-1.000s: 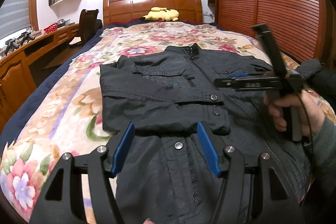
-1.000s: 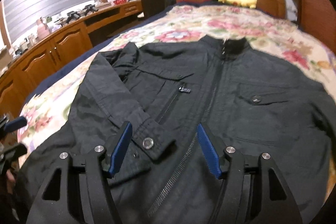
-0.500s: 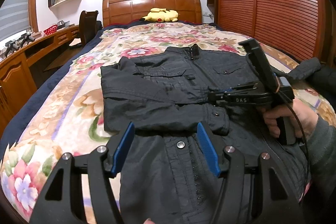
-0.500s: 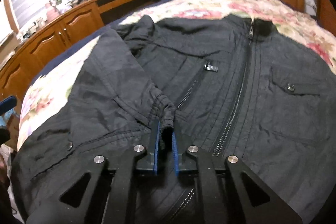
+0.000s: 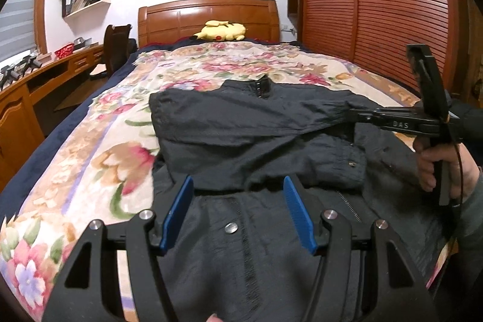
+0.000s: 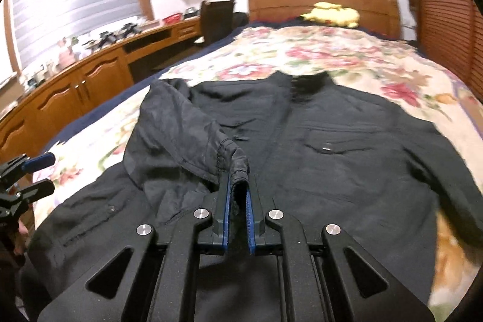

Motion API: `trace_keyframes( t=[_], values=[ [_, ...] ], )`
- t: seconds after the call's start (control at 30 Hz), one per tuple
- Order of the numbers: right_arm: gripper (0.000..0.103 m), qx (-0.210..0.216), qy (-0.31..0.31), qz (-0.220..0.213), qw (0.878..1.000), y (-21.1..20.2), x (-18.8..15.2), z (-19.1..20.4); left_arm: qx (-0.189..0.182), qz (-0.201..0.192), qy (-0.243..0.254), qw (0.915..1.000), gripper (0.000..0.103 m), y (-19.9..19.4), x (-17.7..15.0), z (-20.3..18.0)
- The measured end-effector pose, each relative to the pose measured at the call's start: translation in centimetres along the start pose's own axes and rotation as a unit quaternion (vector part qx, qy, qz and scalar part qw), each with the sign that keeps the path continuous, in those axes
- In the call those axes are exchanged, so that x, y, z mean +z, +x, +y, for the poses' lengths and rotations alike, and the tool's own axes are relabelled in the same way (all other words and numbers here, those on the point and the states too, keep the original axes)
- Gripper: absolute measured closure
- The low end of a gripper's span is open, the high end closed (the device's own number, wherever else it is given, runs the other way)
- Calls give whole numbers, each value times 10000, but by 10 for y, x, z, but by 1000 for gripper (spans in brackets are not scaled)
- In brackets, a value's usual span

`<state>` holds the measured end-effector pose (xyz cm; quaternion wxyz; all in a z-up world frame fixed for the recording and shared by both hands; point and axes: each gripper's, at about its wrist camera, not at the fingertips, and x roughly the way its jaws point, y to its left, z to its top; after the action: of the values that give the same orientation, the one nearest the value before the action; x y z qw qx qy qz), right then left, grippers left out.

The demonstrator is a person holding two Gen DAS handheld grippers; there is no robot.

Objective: Fold large clothes

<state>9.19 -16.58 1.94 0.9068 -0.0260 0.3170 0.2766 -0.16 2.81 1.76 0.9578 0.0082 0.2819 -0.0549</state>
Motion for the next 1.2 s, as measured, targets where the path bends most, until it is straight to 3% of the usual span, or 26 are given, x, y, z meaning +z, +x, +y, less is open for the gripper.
trace_keyframes(
  t=[0.37, 0.67, 1.0, 1.1, 1.2],
  values=[
    [97, -704, 184, -131, 9973, -36, -12, -45, -201, -68, 81, 9997, 41, 25, 19, -28],
    [97, -1137, 337, -110, 9929, -40, -15, -74, -293, -107, 8, 9995, 41, 47, 32, -37],
    [97, -1440, 176, -58, 9894, -30, -20, -72, -392, -114, -1, 9992, 41, 64, 35, -44],
    [93, -1531, 149, -66, 9881, -30, -20, -71, -412, -106, 15, 9991, 41, 65, 31, -46],
    [77, -1663, 169, -76, 9859, -30, -21, -72, -483, -114, 50, 9988, 40, 66, 27, -51]
  ],
)
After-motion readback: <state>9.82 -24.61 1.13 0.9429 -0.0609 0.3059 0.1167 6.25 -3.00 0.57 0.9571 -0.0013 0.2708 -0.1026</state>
